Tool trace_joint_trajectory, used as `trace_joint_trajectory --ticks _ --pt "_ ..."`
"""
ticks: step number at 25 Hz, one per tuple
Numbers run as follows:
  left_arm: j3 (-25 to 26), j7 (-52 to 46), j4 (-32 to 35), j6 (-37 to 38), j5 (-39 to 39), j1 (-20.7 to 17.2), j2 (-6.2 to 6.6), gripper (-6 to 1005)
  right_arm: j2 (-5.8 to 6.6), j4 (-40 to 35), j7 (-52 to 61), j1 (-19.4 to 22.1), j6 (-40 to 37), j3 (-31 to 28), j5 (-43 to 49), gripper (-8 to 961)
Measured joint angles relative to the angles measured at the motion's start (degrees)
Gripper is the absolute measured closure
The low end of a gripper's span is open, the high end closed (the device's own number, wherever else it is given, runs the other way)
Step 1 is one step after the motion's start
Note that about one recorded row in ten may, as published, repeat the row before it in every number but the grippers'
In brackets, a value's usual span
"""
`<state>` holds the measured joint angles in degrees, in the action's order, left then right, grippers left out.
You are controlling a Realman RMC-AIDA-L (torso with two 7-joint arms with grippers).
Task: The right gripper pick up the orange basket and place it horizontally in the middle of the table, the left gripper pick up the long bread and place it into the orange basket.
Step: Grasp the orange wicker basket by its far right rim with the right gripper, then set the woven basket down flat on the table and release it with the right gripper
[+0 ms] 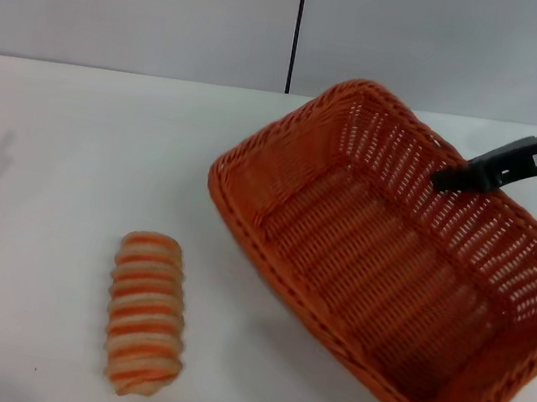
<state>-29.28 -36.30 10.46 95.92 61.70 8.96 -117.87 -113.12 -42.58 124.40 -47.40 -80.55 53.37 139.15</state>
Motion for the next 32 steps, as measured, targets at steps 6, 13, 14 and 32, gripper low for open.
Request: trace_joint_trajectory --ticks 6,13,14,32 --pt "-0.12 0.06 -0.10 0.38 0.00 -0.01 -0.17 191 1.11 -5.54 -1.29 -0.91 -4.08 4.87 0.39 805" --pt "-0.29 0.11 -0.44 1.39 0.21 -0.63 -0.17 190 0.79 -9.06 -8.86 -4.33 -8.32 5.50 7.16 794" --pt "-0.29 0.11 -0.44 1.39 0.21 -0.63 -0.17 190 0.79 -9.06 -8.86 -4.33 -8.32 5.50 7.16 792" --pt "-0.81 2.74 -0.57 5.01 0.37 -4.79 -0.17 190 -3.88 -9.23 -25.16 -8.15 0.77 12.34 10.68 764"
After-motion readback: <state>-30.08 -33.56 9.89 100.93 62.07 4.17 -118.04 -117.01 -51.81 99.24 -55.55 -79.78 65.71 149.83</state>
